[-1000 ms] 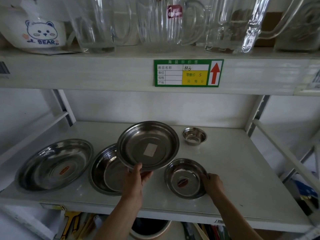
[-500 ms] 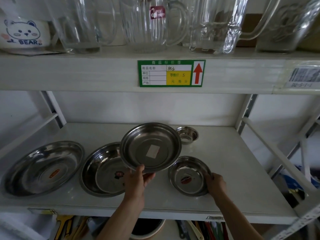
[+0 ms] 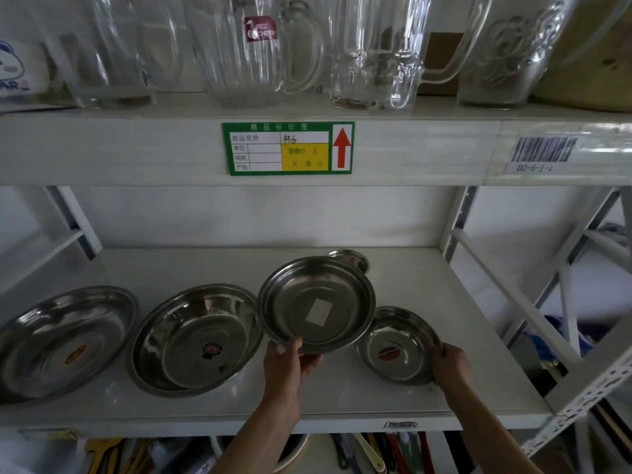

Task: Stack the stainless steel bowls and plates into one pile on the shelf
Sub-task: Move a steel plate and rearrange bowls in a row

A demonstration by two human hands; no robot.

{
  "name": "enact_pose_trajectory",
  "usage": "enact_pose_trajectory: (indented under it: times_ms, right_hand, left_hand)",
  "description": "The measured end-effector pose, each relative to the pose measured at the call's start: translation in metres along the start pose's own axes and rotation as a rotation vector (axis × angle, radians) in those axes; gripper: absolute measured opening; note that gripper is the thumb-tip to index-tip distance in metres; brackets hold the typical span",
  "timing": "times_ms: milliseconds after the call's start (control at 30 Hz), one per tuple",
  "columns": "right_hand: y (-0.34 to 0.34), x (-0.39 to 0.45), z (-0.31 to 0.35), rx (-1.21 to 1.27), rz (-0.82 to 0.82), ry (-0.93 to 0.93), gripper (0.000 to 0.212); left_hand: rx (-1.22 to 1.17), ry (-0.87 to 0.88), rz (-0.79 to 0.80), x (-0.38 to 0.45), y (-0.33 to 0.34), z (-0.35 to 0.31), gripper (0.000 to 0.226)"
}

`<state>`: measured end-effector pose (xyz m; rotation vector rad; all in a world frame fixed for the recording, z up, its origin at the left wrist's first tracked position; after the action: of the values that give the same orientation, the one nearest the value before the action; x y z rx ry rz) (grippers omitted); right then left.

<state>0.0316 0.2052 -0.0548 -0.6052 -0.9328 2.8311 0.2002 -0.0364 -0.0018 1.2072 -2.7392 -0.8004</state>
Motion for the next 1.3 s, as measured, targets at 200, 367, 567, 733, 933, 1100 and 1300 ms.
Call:
enact_pose_trajectory:
  times_ms: [200, 367, 567, 733, 933, 1100, 1300]
  right_hand:
    - [-0.015, 0.011, -0.014, -0.007, -0.019, 0.029, 0.039]
    - [-0.023, 0.016, -0.020, -0.042, -0.024, 0.032, 0.038]
    - [-0.024, 0.019, -0.019, -0.064, -0.018, 0.024, 0.037]
    - [-0.025, 0.020, -0.018, -0.054, -0.009, 0.035, 0.037]
    - [-0.025, 0.020, -0.014, -0.036, 0.002, 0.058, 0.035]
    - [-0.026, 0.019, -0.014, -0.019, 0.006, 0.061, 0.036]
    - [-0.028, 0.022, -0.014, -0.020, -0.003, 0.062, 0.035]
  left_hand:
    - [0.030, -0.043, -0.027, -0.001, 0.003, 0.014, 0.041]
    - [0.046, -0.057, -0.034, 0.000, 0.001, 0.024, 0.041]
    - [0.049, -0.097, -0.061, 0.000, -0.004, 0.032, 0.041]
    - [0.065, -0.112, -0.087, 0.000, -0.009, 0.037, 0.040]
    - [0.100, -0.100, -0.104, -0.001, -0.011, 0.037, 0.036]
    - [0.055, -0.119, -0.128, -0.004, -0.010, 0.040, 0.033]
    - [0.073, -0.089, -0.132, -0.006, -0.009, 0.035, 0.025]
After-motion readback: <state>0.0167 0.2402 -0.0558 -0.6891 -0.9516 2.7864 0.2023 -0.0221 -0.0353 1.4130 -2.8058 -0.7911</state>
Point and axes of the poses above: each hand's wrist, its own x-axis towards the middle knuckle, its own y-axis out of the palm, z = x × y, the point moved 2 cm from there along x, towards the middle knuckle, and after that the axes turned 14 degrees about y, right-handed, at the moved point
